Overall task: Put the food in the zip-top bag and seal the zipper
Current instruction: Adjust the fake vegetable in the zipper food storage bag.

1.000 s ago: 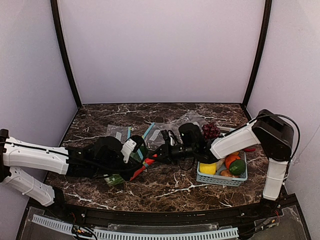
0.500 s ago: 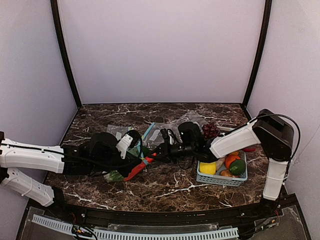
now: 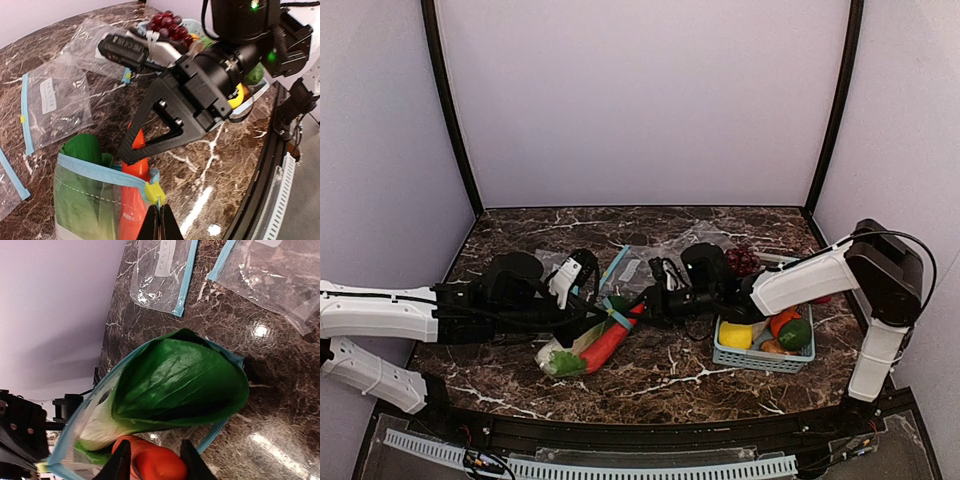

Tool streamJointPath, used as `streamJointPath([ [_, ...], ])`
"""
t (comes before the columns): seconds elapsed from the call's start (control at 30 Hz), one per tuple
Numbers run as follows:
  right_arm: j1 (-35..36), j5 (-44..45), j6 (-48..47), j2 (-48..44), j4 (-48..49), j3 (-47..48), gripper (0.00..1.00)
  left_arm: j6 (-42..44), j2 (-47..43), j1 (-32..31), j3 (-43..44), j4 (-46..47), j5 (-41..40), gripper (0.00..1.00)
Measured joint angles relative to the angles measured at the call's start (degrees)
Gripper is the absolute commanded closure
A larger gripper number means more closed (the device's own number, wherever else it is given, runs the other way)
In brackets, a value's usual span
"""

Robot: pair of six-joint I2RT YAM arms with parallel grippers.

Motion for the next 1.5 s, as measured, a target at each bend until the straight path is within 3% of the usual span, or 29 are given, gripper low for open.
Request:
streamJointPath([
  [0.1,-0.74,1.51,-1.22,-3.65,-2.80,-2.43,0.52,0.46,-1.88,0.20,1.70,-0.33,3.45,0.99],
  [0.27,-2.08,3.39,-1.90,-7.23,-4.96,-4.74,0.54,0.94,-3.06,0.39,2.71,-2.25,7.69,0.99],
  [0.37,-2.21,4.13,-1.64,-8.87,-5.42,-6.64,0.74,0.92,-3.06,0.39,2.69,-3.08,8.63,0.99],
  [0.57,-2.36,6.14,-0.74,-13.62,-7.10,-10.16,1.00,0.07,-3.04,0.39,0.66,-1.64,10.08,0.99],
  [1.13,-2.78,13.86,6.27,-27.89,-6.69,-13.68,1.00,-0.72,-2.78,0.44,-0.85,0.59,11.82,0.99],
  [1.5,2.58,23.37,6.51,-23.96,-2.71,-13.66,1.00,-3.69,-0.70,0.46,-0.87,5.05,11.72,0.99],
])
